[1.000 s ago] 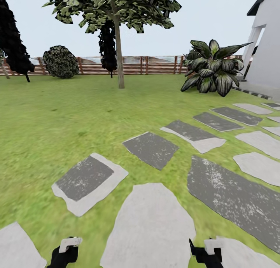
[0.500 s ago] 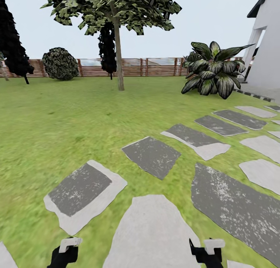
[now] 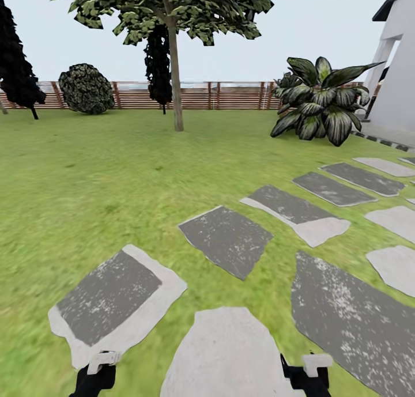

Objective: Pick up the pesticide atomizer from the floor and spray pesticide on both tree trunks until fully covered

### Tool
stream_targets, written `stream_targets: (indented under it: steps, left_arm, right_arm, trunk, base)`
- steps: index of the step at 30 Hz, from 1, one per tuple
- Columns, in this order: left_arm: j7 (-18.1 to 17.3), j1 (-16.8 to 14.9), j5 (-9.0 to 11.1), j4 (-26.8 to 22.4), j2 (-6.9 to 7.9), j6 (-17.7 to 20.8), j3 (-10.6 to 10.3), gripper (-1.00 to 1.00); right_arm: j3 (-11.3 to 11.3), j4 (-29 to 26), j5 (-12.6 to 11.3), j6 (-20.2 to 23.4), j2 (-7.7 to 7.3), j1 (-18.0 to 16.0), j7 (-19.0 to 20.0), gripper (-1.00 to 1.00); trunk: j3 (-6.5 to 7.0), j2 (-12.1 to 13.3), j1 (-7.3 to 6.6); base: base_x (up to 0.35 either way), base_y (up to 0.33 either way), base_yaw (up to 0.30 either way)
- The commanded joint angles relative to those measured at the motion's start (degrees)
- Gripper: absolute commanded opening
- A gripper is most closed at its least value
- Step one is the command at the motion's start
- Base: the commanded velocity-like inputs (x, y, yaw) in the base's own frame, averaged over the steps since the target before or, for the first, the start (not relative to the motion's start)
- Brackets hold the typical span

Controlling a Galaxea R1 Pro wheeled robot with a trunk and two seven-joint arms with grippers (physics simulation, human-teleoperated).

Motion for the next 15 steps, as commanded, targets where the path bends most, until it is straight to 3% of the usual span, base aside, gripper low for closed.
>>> stream_targets:
  steps: [1, 15]
  left_arm:
    - [-0.45, -0.04, 0.24, 0.05, -0.02, -0.13, 0.35, -1.00]
    - [-0.45, -0.04, 0.24, 0.04, -0.02, -0.13, 0.35, -1.00]
  right_arm:
    - [0.01, 0.03, 0.02, -0.17, -0.01, -0.02, 0.01, 1.00]
    - [0.01, 0.03, 0.02, -0.17, -0.01, -0.03, 0.01, 1.00]
  trunk:
    - [-0.05, -0.02, 0.02]
    - [-0.05, -0.02, 0.02]
  base:
    - [0.340, 0.000, 0.000]
    - [0.340, 0.000, 0.000]
